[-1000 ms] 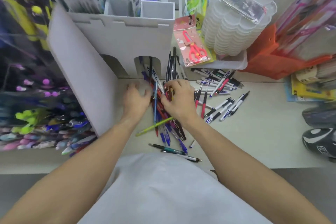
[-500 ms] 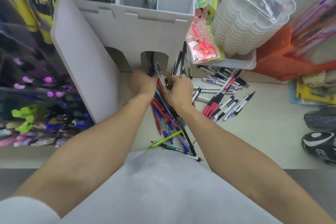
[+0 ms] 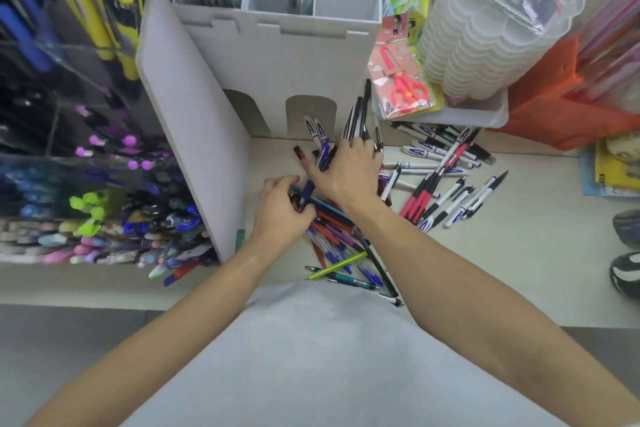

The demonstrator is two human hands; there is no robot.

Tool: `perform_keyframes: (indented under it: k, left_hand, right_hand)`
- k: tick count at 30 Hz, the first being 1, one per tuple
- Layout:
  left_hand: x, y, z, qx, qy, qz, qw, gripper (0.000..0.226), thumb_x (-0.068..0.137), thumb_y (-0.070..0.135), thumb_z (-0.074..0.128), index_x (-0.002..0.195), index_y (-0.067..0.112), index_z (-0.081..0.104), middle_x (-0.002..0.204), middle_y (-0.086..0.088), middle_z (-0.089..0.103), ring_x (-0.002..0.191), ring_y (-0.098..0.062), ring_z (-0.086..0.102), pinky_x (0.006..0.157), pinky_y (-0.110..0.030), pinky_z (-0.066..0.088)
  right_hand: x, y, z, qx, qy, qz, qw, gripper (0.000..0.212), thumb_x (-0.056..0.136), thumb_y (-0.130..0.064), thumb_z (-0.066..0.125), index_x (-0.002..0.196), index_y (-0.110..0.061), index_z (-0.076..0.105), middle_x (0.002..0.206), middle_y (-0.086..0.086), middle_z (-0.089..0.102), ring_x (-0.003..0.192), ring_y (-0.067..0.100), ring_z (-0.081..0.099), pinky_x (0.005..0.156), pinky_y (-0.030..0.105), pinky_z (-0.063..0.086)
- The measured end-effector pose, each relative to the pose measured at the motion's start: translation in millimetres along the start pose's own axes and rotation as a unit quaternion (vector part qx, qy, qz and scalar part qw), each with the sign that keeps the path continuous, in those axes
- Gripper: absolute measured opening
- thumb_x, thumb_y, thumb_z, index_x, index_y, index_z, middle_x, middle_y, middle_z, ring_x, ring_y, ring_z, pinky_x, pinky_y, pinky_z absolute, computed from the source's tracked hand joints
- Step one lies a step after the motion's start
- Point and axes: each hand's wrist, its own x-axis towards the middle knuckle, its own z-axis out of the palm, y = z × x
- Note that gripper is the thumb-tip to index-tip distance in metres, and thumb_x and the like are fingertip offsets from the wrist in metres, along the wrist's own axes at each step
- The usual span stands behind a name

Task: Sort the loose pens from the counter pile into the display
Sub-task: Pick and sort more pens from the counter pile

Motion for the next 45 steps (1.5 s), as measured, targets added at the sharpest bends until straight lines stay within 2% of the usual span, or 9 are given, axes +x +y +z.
perform_keyframes:
  k: [3, 8, 11, 13, 19, 23, 29, 37, 45]
  left_hand:
    - [-18.1, -7.6, -4.0, 0.019, 0.054, -0.051, 0.997, 0.068, 0.078, 0.020, 0.075, 0.139, 0.006, 0.047, 0.134, -0.014, 0.046, 0.127, -0.029, 0.044, 0.109, -0.036, 0.036]
    - [-26.2, -10.8, 0.4, -0.024, -0.027, -0.203, 0.979, 0.080, 0.081, 0.032, 0.077, 0.142, -0.001, 0.036, 0.130, -0.018, 0.049, 0.126, -0.033, 0.047, 0.101, -0.035, 0.041]
    - [-18.0, -6.5, 0.6, -0.161, 0.020, -0.240, 0.957, 0.020, 0.085, 0.018, 0.074, 0.088, 0.014, 0.054, 0.089, -0.005, 0.062, 0.100, -0.029, 0.062, 0.091, -0.037, 0.052]
    - [-16.0, -3.4, 2.6, -0.244, 0.031, -0.247, 0.937, 0.035, 0.087, 0.019, 0.074, 0.071, 0.023, 0.044, 0.077, -0.003, 0.062, 0.087, -0.027, 0.066, 0.091, -0.044, 0.056]
    - [-15.0, 11.3, 11.4, -0.298, 0.021, -0.217, 0.929, 0.030, 0.089, 0.021, 0.075, 0.070, 0.026, 0.053, 0.077, 0.006, 0.065, 0.078, -0.019, 0.067, 0.087, -0.037, 0.057]
    - [-11.2, 16.8, 17.1, -0.245, 0.040, -0.207, 0.946, 0.029, 0.086, 0.028, 0.078, 0.066, 0.026, 0.057, 0.071, 0.007, 0.064, 0.070, -0.014, 0.064, 0.079, -0.031, 0.054]
    - [-0.5, 29.4, 23.0, -0.210, -0.007, -0.233, 0.949, 0.042, 0.066, 0.048, 0.086, 0.079, 0.009, 0.076, 0.082, -0.012, 0.076, 0.075, -0.025, 0.070, 0.079, -0.046, 0.060]
    - [4.9, 42.9, 27.2, -0.269, 0.017, -0.275, 0.923, 0.030, 0.075, 0.039, 0.086, 0.082, 0.014, 0.071, 0.086, -0.010, 0.075, 0.083, -0.028, 0.072, 0.080, -0.043, 0.061]
    - [11.4, 47.3, 20.8, -0.311, 0.024, -0.277, 0.909, 0.019, 0.074, 0.023, 0.082, 0.083, 0.007, 0.075, 0.075, -0.011, 0.075, 0.072, -0.027, 0.074, 0.069, -0.038, 0.061]
  right_hand:
    - [5.2, -13.9, 3.9, -0.026, -0.038, 0.006, 0.999, 0.065, 0.083, -0.061, 0.062, 0.120, -0.007, 0.057, 0.123, 0.014, 0.055, 0.117, 0.033, 0.048, 0.097, 0.045, 0.037]
    - [0.5, -7.2, 8.8, 0.043, -0.093, -0.074, 0.992, 0.054, 0.087, -0.045, 0.069, 0.122, -0.006, 0.057, 0.128, 0.016, 0.051, 0.116, 0.034, 0.053, 0.088, 0.038, 0.047]
    - [-9.2, 1.7, 3.9, 0.078, -0.160, -0.089, 0.980, 0.048, 0.089, -0.042, 0.069, 0.119, -0.006, 0.057, 0.132, 0.020, 0.051, 0.107, 0.037, 0.060, 0.080, 0.037, 0.048]
    - [-14.5, 7.8, 0.0, 0.091, -0.196, -0.097, 0.972, 0.045, 0.089, -0.043, 0.071, 0.114, -0.006, 0.061, 0.115, 0.018, 0.060, 0.096, 0.034, 0.063, 0.072, 0.034, 0.046]
    - [-33.5, 33.4, -21.7, 0.171, -0.178, -0.070, 0.967, 0.061, 0.086, -0.038, 0.077, 0.136, -0.008, 0.057, 0.123, 0.012, 0.064, 0.111, 0.026, 0.064, 0.089, 0.027, 0.046]
    - [-57.2, 54.1, -15.6, 0.087, -0.182, -0.063, 0.977, 0.081, 0.079, -0.052, 0.078, 0.144, -0.012, 0.050, 0.131, 0.008, 0.054, 0.119, 0.027, 0.056, 0.101, 0.040, 0.049]
    - [-62.0, 49.6, -2.7, 0.079, -0.169, -0.077, 0.979, 0.084, 0.076, -0.044, 0.082, 0.143, -0.008, 0.045, 0.124, 0.016, 0.053, 0.114, 0.034, 0.054, 0.095, 0.040, 0.047]
    - [-55.7, 50.0, -2.1, 0.242, -0.231, -0.116, 0.935, 0.050, 0.083, -0.036, 0.081, 0.123, -0.014, 0.062, 0.094, 0.001, 0.042, 0.082, 0.018, 0.046, 0.066, 0.020, 0.034]
    - [-52.8, 55.4, -12.7, 0.280, -0.267, -0.129, 0.913, 0.046, 0.094, -0.033, 0.070, 0.135, -0.018, 0.057, 0.105, 0.005, 0.052, 0.095, 0.017, 0.051, 0.083, 0.025, 0.040]
